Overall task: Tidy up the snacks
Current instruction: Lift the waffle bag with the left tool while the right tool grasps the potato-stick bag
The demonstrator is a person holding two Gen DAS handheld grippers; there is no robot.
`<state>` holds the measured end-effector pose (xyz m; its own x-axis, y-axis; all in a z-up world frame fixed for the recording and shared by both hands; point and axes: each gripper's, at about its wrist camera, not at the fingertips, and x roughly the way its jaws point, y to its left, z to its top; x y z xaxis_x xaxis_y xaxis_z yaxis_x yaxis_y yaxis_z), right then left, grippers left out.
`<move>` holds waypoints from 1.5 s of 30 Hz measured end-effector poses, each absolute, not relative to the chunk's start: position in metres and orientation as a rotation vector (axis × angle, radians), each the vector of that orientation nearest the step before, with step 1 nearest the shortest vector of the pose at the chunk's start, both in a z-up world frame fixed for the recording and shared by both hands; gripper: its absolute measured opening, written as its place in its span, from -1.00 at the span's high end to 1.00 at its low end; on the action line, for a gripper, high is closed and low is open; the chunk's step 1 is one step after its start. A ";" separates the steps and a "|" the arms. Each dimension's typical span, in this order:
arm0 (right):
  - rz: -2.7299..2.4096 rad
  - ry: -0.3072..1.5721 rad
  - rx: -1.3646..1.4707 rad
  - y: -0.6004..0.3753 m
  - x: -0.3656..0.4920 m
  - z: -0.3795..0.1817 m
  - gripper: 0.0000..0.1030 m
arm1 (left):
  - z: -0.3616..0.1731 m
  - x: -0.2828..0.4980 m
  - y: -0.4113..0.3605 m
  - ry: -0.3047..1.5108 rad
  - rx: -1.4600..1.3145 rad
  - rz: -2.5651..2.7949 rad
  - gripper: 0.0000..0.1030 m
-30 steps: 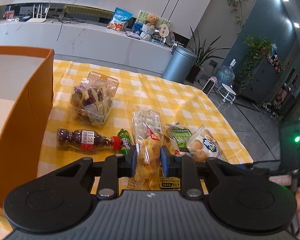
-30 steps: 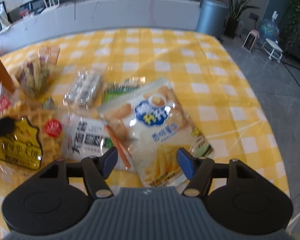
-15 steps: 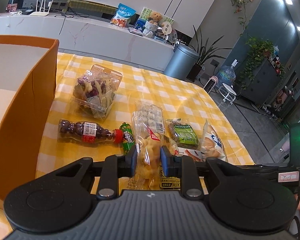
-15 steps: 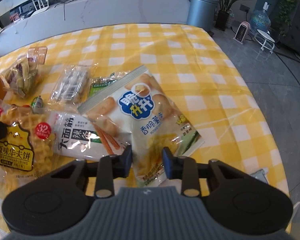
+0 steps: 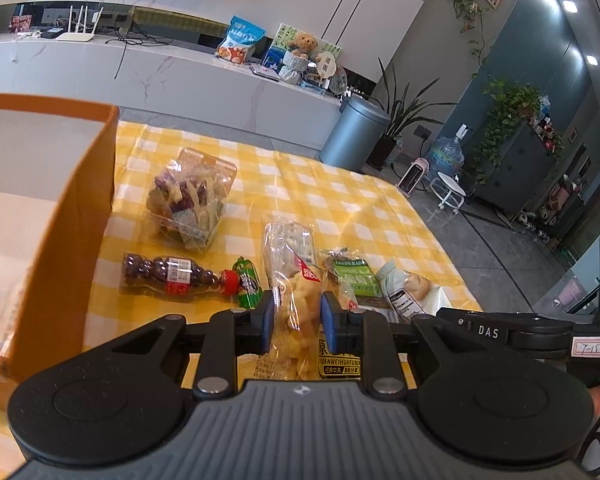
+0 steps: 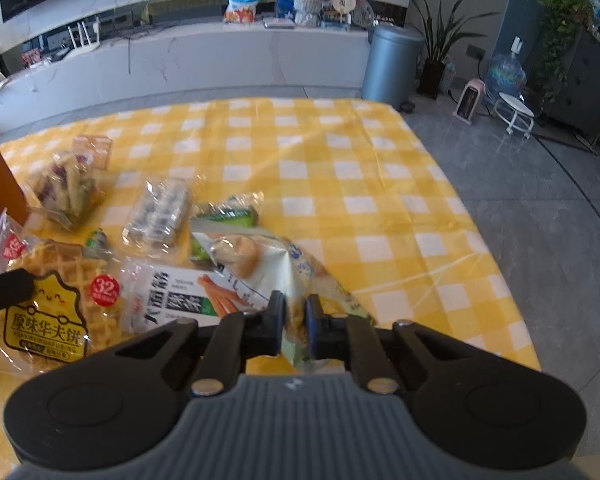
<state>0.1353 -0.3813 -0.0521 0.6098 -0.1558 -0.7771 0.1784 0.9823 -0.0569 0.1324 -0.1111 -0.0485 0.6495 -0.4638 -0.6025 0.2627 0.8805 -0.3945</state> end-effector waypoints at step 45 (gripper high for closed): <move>0.404 0.734 -0.041 -0.092 0.188 0.061 1.00 | 0.029 0.171 0.131 0.661 -0.326 -0.062 0.49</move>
<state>0.1883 -0.0924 0.0607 0.6689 0.3441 -0.6589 -0.3724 0.9223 0.1036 0.1706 0.1313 0.0287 0.7896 -0.1592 -0.5927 -0.0469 0.9473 -0.3169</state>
